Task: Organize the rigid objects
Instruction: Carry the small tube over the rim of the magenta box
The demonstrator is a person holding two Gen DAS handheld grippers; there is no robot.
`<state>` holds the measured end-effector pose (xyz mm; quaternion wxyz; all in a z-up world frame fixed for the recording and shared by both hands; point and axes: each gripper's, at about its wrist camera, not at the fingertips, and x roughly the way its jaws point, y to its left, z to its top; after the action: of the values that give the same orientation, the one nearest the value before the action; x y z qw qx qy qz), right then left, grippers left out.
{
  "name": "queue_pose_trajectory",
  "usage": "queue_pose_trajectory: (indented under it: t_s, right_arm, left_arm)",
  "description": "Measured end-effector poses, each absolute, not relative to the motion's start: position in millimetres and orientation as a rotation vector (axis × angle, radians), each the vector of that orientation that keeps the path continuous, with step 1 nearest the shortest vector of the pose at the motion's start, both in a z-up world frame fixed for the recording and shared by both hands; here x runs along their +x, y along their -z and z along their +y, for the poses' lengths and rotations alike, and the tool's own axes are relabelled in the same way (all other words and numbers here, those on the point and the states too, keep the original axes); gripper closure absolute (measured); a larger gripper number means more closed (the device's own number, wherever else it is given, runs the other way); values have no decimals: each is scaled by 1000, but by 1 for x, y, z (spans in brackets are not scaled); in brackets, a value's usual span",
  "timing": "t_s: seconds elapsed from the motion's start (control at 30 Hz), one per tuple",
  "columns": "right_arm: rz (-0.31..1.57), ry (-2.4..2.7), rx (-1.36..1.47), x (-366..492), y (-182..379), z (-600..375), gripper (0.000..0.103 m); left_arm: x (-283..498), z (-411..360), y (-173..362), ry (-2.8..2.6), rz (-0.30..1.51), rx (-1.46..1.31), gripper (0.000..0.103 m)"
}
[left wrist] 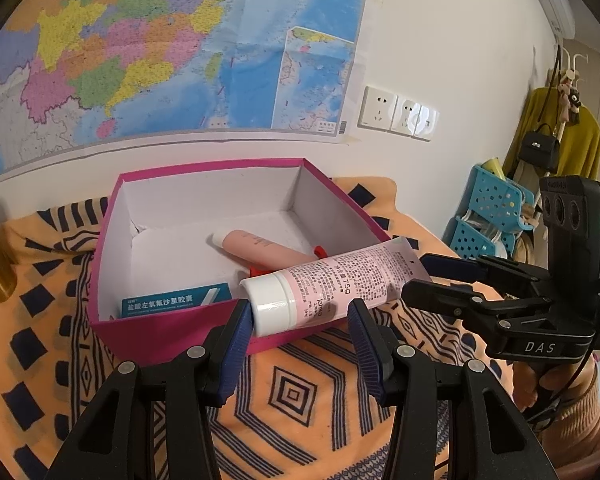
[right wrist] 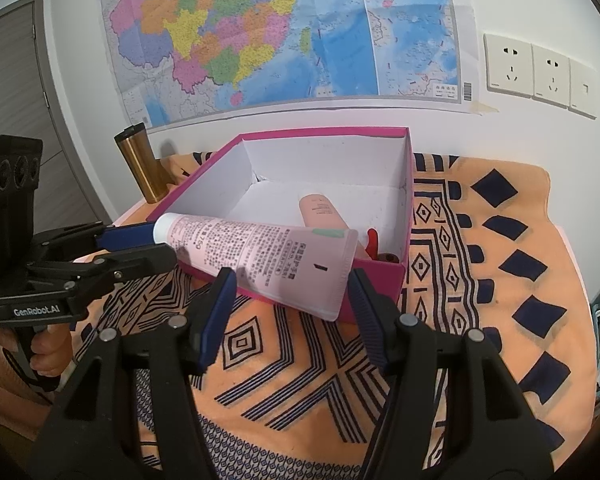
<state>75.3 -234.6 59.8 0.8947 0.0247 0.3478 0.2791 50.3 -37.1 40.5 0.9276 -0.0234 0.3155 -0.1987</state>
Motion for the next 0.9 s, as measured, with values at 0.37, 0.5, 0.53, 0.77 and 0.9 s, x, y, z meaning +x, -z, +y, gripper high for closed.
queue_pose_trajectory:
  t_s: [0.37, 0.5, 0.53, 0.77, 0.9]
  right_arm:
    - [718, -577, 45, 78, -61, -233, 43]
    - [716, -578, 44, 79, -62, -232, 43]
    - [715, -578, 44, 80, -62, -232, 43]
    - [715, -577, 44, 80, -62, -231, 43]
    - [713, -576, 44, 83, -64, -231, 43]
  left_arm:
    - [55, -36, -42, 403, 644, -45, 54]
    - [59, -35, -42, 400, 643, -42, 54]
    - [59, -36, -42, 400, 642, -40, 54]
    - [60, -36, -43, 398, 639, -35, 54]
    - [63, -37, -44, 397, 639, -32, 54]
